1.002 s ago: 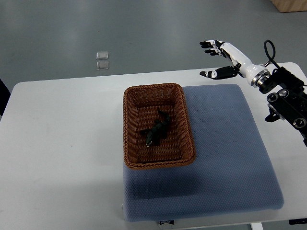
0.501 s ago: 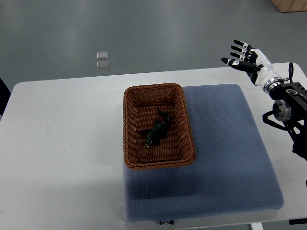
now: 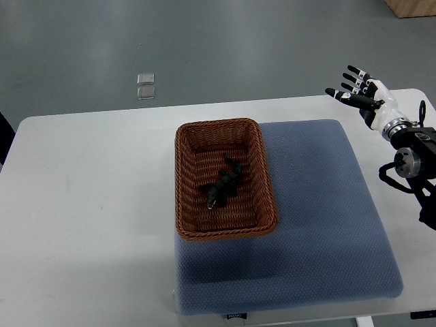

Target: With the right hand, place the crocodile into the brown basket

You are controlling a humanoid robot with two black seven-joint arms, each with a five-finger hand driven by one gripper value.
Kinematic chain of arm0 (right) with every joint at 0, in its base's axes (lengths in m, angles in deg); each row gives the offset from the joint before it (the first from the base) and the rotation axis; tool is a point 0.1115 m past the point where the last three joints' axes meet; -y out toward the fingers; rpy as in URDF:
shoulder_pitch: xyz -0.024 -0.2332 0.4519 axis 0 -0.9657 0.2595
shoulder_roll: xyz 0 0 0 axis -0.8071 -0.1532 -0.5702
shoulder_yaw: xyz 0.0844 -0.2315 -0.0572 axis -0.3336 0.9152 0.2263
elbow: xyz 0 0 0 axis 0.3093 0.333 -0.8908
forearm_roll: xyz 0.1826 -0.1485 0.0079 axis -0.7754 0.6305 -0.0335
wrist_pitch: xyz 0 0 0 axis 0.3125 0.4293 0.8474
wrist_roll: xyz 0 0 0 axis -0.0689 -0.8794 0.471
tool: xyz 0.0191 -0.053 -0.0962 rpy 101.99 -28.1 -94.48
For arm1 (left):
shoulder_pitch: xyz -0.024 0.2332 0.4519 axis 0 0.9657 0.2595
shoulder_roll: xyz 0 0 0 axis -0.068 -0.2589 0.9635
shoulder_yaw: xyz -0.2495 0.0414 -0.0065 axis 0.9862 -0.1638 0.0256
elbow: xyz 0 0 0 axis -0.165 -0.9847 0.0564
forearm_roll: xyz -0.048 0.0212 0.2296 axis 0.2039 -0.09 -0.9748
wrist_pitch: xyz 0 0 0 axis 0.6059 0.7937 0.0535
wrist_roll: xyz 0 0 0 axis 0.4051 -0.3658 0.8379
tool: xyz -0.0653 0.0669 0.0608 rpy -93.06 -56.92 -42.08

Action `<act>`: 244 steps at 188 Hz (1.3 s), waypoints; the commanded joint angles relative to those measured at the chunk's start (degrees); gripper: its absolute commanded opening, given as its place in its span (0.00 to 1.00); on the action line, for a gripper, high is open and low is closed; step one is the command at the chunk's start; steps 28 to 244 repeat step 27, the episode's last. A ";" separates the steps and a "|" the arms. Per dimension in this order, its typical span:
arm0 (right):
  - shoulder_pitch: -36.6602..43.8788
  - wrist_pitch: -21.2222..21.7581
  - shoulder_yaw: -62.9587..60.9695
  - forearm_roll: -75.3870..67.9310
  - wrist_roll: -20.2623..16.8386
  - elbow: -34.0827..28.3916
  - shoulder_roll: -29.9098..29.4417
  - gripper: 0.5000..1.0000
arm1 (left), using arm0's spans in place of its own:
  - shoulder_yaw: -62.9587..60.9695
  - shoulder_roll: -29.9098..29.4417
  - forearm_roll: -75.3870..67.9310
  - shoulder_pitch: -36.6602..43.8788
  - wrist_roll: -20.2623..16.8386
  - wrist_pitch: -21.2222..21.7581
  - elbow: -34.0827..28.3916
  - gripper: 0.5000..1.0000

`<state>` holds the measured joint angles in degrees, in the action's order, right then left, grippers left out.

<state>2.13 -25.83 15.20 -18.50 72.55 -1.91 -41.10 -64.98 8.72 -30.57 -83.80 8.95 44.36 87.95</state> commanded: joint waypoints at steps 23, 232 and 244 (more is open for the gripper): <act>-0.09 0.07 -0.09 0.03 -0.04 0.14 -0.09 0.86 | 0.00 0.00 0.01 -0.02 0.00 0.00 0.01 1.00; -0.09 -0.02 -0.09 0.03 0.05 0.14 -0.09 0.86 | 0.00 0.00 0.01 -0.02 0.00 0.00 0.01 1.00; -0.09 -0.02 -0.09 0.03 0.05 0.14 -0.09 0.86 | 0.00 0.00 0.01 -0.02 0.00 0.00 0.01 1.00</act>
